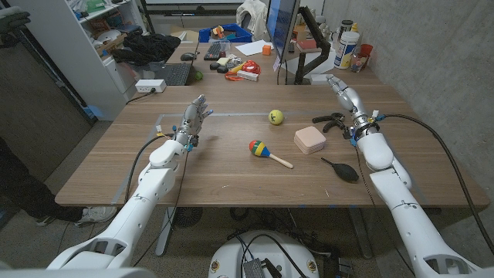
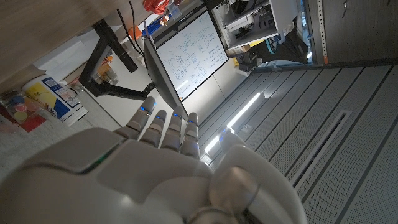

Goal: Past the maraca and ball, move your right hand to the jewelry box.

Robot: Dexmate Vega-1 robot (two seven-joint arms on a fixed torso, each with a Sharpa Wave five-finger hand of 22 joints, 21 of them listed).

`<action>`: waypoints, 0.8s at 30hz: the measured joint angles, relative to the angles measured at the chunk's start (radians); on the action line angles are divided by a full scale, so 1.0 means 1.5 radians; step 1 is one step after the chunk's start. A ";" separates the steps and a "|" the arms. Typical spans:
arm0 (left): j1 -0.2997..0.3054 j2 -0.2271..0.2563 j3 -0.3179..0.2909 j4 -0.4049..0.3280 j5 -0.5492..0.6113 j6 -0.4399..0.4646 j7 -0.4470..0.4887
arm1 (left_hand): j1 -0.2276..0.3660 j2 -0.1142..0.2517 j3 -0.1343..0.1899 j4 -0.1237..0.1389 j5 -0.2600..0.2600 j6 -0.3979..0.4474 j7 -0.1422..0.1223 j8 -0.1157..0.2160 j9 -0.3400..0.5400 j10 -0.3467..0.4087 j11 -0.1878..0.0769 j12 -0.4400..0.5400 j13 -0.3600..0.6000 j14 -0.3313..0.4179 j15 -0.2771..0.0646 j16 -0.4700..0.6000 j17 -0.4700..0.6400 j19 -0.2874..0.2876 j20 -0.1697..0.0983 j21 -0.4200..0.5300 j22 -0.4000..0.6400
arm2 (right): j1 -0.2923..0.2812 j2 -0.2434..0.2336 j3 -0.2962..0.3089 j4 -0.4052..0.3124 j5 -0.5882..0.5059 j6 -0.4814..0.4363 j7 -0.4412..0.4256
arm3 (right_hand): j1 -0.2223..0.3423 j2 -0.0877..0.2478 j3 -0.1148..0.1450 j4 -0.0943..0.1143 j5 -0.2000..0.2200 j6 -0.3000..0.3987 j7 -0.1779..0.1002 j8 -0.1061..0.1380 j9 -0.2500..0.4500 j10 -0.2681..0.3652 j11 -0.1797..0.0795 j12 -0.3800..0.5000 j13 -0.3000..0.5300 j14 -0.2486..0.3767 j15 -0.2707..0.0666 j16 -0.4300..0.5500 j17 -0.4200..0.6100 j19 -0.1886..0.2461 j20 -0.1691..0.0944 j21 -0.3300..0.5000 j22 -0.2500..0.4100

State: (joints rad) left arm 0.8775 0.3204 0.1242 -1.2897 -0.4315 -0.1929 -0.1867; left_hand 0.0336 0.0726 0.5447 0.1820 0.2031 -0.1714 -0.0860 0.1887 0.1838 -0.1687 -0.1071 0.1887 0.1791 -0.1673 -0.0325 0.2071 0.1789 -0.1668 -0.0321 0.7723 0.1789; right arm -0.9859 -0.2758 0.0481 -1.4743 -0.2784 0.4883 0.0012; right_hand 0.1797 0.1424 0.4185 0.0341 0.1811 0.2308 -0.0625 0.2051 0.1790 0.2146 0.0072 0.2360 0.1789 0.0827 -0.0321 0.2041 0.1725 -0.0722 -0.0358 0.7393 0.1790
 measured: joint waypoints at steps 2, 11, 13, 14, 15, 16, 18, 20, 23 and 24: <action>0.000 0.000 0.000 -0.001 0.000 0.000 0.000 | 0.000 0.000 0.000 0.000 0.000 0.000 0.000 0.000 0.000 0.000 0.000 0.000 0.000 0.000 0.000 0.000 0.000 0.000 0.000 0.000 0.000 | -0.003 -0.001 0.001 -0.002 -0.009 0.004 -0.005 | 0.002 -0.002 0.003 -0.003 0.000 0.003 0.003 0.000 0.000 0.002 -0.002 0.000 0.000 0.000 0.000 0.000 0.000 0.000 0.000 0.000 0.000; 0.001 -0.001 0.002 -0.004 0.003 0.003 0.001 | 0.000 0.000 0.000 0.000 0.000 0.000 0.000 0.000 0.000 0.000 0.000 0.000 0.000 0.000 0.000 0.000 0.000 0.000 0.000 0.000 0.000 | -0.015 -0.012 0.004 -0.020 -0.044 0.021 -0.022 | 0.005 0.002 0.001 -0.004 0.000 0.006 -0.001 0.000 0.000 0.009 -0.002 0.000 0.000 0.005 0.000 0.000 0.000 0.005 0.000 -0.003 0.000; 0.001 -0.001 0.003 -0.004 0.004 0.003 0.001 | 0.000 0.000 0.000 0.000 0.000 0.000 0.000 0.000 0.000 0.000 0.000 0.000 0.000 0.000 0.000 0.000 0.000 0.000 0.000 0.000 0.000 | -0.018 -0.015 0.005 -0.025 -0.051 0.024 -0.026 | 0.005 0.002 0.001 -0.004 0.000 0.006 -0.001 0.000 0.000 0.012 -0.005 0.000 0.000 0.006 -0.002 0.000 0.000 0.005 0.000 -0.003 0.000; 0.001 -0.001 0.003 -0.004 0.004 0.003 0.001 | 0.000 0.000 0.000 0.000 0.000 0.000 0.000 0.000 0.000 0.000 0.000 0.000 0.000 0.000 0.000 0.000 0.000 0.000 0.000 0.000 0.000 | -0.019 -0.015 0.005 -0.026 -0.056 0.025 -0.028 | 0.005 0.002 0.001 -0.004 0.000 0.006 -0.001 0.000 0.000 0.012 -0.005 0.000 0.000 0.007 -0.003 0.000 0.000 0.005 0.000 -0.003 0.000; 0.001 -0.001 0.004 -0.004 0.004 0.004 0.001 | 0.000 0.000 0.000 0.000 0.000 0.000 0.000 0.000 0.000 0.000 0.000 0.000 0.000 0.000 0.000 0.000 0.000 0.000 0.000 0.000 0.000 | -0.022 -0.017 0.006 -0.030 -0.060 0.027 -0.030 | 0.005 0.002 0.001 -0.004 0.000 0.008 -0.004 0.000 0.000 0.012 -0.005 0.000 0.000 0.007 -0.003 0.000 0.000 0.005 0.000 -0.003 0.000; 0.001 -0.001 0.004 -0.004 0.004 0.004 0.001 | 0.000 0.000 0.000 0.000 0.000 0.000 0.000 0.000 0.000 0.000 0.000 0.000 0.000 0.000 0.000 0.000 0.000 0.000 0.000 0.000 0.000 | -0.022 -0.017 0.006 -0.030 -0.063 0.028 -0.032 | 0.005 0.002 0.001 -0.004 0.000 0.009 -0.005 0.000 0.000 0.012 -0.005 0.000 0.000 0.007 -0.003 0.000 0.000 0.005 0.000 -0.003 0.000; 0.001 -0.002 0.005 -0.005 0.005 0.004 0.001 | 0.000 0.000 0.000 0.000 0.000 0.000 0.000 0.000 0.000 0.000 0.000 0.000 0.000 0.000 0.000 0.000 0.000 0.000 0.000 0.000 0.000 | -0.024 -0.019 0.006 -0.033 -0.070 0.030 -0.035 | 0.008 -0.001 0.000 -0.007 0.000 0.009 -0.005 0.000 0.000 0.012 -0.005 0.000 0.000 0.007 -0.002 0.000 0.000 0.005 0.000 -0.003 0.000; 0.001 -0.002 0.005 -0.005 0.005 0.004 0.001 | 0.000 0.000 0.000 0.000 0.000 0.000 0.000 0.000 0.000 0.000 0.000 0.000 0.000 0.000 0.000 0.000 0.000 0.000 0.000 0.000 0.000 | -0.025 -0.020 0.007 -0.036 -0.078 0.032 -0.039 | 0.008 -0.001 0.000 -0.009 0.000 0.009 -0.005 0.000 0.000 0.012 -0.005 0.000 0.000 0.007 -0.003 0.000 0.000 0.005 0.000 -0.003 0.000; 0.001 -0.002 0.006 -0.005 0.006 0.004 0.001 | 0.000 0.000 0.000 0.000 0.000 0.000 0.000 0.000 0.000 0.000 0.000 0.000 0.000 0.000 0.000 0.000 0.000 0.000 0.000 0.000 0.000 | -0.030 -0.025 0.008 -0.041 -0.087 0.033 -0.042 | 0.016 -0.002 0.001 -0.010 0.000 0.011 -0.003 0.000 0.000 0.012 -0.005 0.000 0.000 0.007 -0.003 0.000 0.000 0.005 0.000 -0.003 -0.001; 0.001 -0.002 0.006 -0.005 0.006 0.005 0.001 | 0.000 0.000 0.000 0.000 0.000 0.000 0.000 0.000 0.000 0.000 0.000 0.000 0.000 0.000 0.000 0.000 0.000 0.000 0.000 0.000 0.000 | -0.032 -0.027 0.008 -0.044 -0.095 0.034 -0.045 | 0.016 -0.002 0.001 -0.010 0.000 0.012 -0.002 0.000 0.000 0.012 -0.005 0.000 0.000 0.007 -0.003 0.000 0.000 0.005 0.000 -0.003 -0.001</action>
State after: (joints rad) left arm 0.8792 0.3171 0.1328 -1.2971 -0.4228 -0.1860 -0.1852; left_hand 0.0336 0.0727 0.5447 0.1820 0.2030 -0.1714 -0.0859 0.1887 0.1836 -0.1687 -0.1070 0.1887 0.1791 -0.1673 -0.0325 0.2071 0.1789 -0.1668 -0.0321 0.7723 0.1789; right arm -1.0332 -0.3161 0.0601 -1.5407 -0.4204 0.5390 -0.0662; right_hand 0.2040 0.1393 0.4196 0.0192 0.1811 0.2493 -0.0653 0.2051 0.1790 0.2324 0.0000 0.2361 0.1788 0.0932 -0.0359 0.2042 0.1725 -0.0650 -0.0358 0.7354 0.1768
